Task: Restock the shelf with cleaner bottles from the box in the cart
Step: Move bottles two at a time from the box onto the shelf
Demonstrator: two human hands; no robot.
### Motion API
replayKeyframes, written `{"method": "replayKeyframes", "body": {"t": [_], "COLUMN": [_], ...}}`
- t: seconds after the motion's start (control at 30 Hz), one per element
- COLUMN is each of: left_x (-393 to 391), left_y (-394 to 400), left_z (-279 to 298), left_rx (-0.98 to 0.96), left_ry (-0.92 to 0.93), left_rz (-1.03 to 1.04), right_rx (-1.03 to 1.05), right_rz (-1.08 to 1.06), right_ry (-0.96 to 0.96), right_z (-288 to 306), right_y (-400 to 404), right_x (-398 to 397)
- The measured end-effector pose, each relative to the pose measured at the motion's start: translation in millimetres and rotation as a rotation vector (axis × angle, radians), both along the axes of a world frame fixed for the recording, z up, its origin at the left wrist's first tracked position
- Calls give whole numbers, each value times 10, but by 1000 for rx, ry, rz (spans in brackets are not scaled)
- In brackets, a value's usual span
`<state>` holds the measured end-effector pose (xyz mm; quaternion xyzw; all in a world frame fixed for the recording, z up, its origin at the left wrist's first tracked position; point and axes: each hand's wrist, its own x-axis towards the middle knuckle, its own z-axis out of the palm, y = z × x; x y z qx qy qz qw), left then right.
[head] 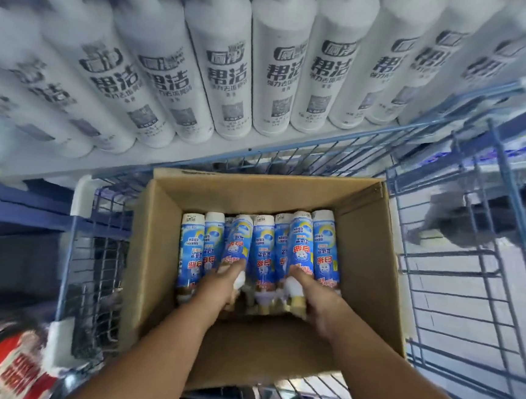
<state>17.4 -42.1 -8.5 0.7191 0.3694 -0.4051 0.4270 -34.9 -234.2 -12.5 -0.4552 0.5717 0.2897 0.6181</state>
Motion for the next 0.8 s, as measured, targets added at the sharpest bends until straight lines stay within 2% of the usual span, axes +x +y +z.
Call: {"method": "replayKeyframes", "body": {"t": [0.17,0.33,0.47,0.8], "left_x": [-155,-443,-607,-1149], "left_y": [-43,-61,9,107], "left_z": [450,922,1365,2770], "left_rx": [12,-6,-50,-90], "left_ry": [-61,-164,-229,-557], "left_rz": [81,49,55,60], "right_rx": [21,-55,5,-78], "right_rz": [9,104,131,223], "right_ry": [-25,-142,-270,-609], "right_z": [382,753,1314,2796], "right_y": [7,61,99,226], "right_x": [-135,-386,-491,-765]}}
